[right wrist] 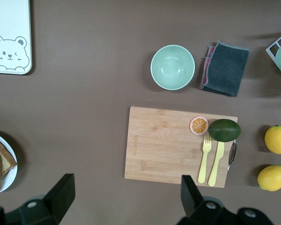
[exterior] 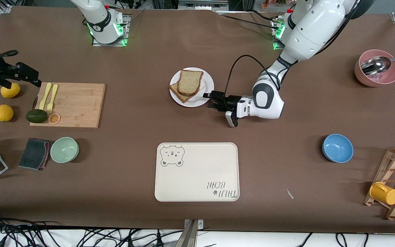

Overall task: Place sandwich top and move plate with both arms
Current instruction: 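Close the left gripper on the white plate's rim, then drag the white plate toward the cream tray with the left gripper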

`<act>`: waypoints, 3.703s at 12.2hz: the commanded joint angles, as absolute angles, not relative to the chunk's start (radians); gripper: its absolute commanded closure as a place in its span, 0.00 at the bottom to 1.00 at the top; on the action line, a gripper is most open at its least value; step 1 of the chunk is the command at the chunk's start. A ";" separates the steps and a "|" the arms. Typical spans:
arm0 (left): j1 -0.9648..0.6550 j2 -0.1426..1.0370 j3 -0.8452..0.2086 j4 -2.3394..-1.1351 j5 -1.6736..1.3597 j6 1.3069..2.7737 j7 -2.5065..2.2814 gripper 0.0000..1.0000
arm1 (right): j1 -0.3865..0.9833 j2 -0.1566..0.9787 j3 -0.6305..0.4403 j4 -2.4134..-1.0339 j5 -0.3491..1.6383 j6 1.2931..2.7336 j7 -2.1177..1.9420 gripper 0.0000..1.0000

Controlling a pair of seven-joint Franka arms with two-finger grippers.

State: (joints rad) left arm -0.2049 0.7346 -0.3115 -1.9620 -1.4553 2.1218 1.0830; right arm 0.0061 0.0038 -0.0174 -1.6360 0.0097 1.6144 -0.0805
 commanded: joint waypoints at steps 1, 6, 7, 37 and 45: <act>-0.241 0.735 -0.301 -1.957 -1.482 2.155 1.092 0.00 | 0.017 -0.012 -0.018 -1.649 0.025 1.615 -0.075 0.00; -0.273 0.730 -0.296 -1.947 -1.383 2.177 0.976 0.08 | 0.017 -0.012 -0.014 -1.647 0.025 1.615 -0.075 0.00; -0.273 0.729 -0.296 -1.934 -1.329 2.177 0.930 0.08 | 0.015 -0.012 -0.014 -1.647 0.025 1.614 -0.075 0.00; -0.235 0.697 -0.299 -1.869 -1.238 2.146 0.755 1.00 | 0.014 -0.011 -0.015 -1.647 0.026 1.615 -0.074 0.00; -0.095 0.649 -0.301 -1.695 -1.255 2.135 0.585 1.00 | 0.014 -0.009 -0.015 -1.647 0.026 1.615 -0.074 0.00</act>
State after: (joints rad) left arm -0.1263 0.6372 -0.2952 -1.7646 -1.2684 2.1649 0.6423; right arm 0.0156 0.0039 -0.0149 -1.6361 0.0098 1.6148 -0.0805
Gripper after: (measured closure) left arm 0.956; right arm 0.000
